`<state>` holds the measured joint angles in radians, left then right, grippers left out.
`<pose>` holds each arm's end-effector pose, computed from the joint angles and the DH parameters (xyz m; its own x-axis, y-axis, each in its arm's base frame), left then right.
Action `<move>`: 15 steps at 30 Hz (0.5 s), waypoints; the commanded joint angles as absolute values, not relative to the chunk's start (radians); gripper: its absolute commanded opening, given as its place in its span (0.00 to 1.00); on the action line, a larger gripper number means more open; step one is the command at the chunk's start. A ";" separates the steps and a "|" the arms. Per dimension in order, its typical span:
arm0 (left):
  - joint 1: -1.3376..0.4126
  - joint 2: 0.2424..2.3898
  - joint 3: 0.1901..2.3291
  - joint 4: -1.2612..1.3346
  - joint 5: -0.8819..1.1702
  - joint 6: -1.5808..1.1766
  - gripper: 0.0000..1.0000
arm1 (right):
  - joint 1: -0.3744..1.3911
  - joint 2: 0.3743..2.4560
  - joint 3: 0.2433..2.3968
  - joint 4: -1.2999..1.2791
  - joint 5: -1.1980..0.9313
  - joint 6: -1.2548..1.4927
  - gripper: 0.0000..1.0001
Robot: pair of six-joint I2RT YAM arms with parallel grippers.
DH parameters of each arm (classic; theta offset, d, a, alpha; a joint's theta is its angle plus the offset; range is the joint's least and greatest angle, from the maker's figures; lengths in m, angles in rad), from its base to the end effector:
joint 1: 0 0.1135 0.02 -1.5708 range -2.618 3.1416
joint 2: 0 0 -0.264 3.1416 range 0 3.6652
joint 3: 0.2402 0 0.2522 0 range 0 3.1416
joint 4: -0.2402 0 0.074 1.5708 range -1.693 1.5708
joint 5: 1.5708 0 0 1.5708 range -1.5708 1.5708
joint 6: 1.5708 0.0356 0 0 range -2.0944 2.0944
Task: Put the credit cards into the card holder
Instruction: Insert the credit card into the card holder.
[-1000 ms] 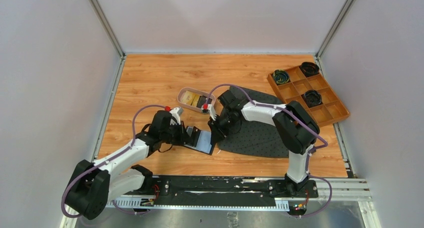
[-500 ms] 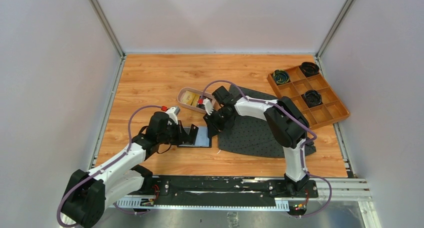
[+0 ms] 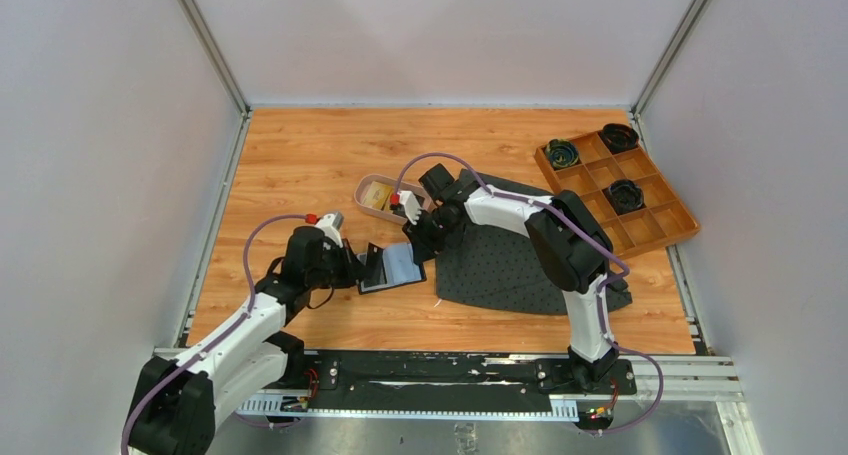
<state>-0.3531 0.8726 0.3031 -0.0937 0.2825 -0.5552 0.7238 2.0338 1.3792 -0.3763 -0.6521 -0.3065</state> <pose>0.1600 -0.0696 0.1676 -0.7746 -0.2540 -0.5792 0.1529 0.8134 -0.5612 0.3014 0.2952 0.1604 -0.3834 -0.6589 -0.6471 -0.9186 0.1995 0.3412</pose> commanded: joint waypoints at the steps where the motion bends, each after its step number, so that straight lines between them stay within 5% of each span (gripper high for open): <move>1: -0.324 0.901 0.257 -0.017 0.354 -0.583 0.00 | 0.707 2.088 1.374 -0.436 -0.559 -0.370 0.26; 15: -0.283 1.019 0.243 0.051 0.454 -0.616 0.00 | 0.706 2.083 1.373 -0.439 -0.584 -0.359 0.26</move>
<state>-0.2928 0.9920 0.2539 0.0441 0.4271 -0.6132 0.7238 2.0346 1.3823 -0.3820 -0.6579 -0.3199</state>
